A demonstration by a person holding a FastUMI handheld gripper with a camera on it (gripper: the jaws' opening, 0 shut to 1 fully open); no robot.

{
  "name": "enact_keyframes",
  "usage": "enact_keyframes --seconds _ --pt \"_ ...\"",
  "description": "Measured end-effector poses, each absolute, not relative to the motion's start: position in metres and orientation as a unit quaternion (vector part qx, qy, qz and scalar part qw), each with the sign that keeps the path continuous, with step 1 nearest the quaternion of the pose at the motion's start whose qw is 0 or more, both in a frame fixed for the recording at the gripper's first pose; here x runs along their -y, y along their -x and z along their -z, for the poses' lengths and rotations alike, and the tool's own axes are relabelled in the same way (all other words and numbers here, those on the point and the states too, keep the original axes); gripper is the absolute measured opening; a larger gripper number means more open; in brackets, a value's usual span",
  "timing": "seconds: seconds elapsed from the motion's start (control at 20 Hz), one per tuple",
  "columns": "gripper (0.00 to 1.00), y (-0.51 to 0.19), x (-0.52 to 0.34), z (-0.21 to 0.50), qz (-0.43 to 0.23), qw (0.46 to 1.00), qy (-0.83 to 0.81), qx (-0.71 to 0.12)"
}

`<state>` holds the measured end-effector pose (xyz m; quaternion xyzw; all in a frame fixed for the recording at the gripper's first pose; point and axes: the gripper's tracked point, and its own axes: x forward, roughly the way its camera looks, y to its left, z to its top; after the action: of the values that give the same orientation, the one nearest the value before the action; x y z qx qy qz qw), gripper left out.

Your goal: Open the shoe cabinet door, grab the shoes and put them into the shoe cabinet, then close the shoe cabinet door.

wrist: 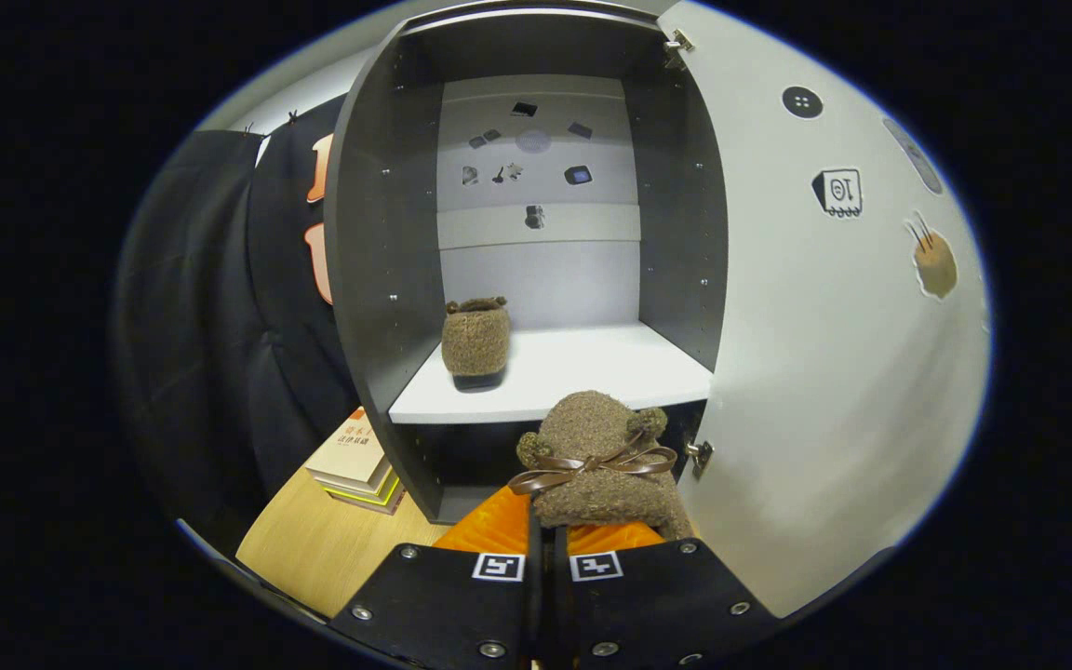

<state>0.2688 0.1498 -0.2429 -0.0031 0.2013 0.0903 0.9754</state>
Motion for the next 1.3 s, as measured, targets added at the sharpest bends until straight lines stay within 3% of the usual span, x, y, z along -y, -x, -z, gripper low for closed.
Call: enact_keyframes --seconds 1.3 --pt "0.04 -0.521 -0.172 0.221 -0.138 0.967 0.019 -0.213"
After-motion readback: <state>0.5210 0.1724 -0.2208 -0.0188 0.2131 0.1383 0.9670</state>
